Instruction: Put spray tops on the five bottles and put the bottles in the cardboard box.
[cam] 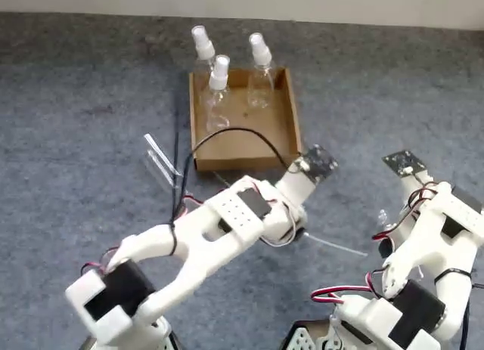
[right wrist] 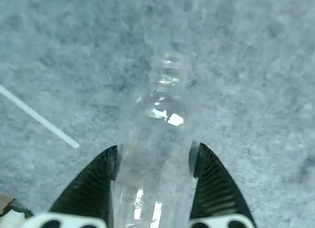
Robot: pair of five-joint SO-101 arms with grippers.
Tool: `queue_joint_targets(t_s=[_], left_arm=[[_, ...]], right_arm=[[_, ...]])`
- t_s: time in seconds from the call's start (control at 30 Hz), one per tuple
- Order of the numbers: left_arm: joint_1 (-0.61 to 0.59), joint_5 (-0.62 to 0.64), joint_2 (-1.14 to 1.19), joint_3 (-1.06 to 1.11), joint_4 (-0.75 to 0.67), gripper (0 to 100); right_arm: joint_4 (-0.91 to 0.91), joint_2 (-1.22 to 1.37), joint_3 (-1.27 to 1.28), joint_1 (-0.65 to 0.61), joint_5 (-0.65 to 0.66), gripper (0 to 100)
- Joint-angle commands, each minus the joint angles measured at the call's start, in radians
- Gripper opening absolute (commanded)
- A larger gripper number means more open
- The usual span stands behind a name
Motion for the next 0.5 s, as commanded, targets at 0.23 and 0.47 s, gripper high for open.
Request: queue_joint_targets(t_s=[0.23,0.47], left_arm=[[-0.062,0.003,0.042,0.013,-0.011,20],[-0.232,-0.003,0.036,0.067,0.055,12]], right_arm=[[-0.015,-0.007,-0.004,-0.010,0.009,0.7],[-0.015,-0.007,-0.004,-0.005,0.011,0.7]])
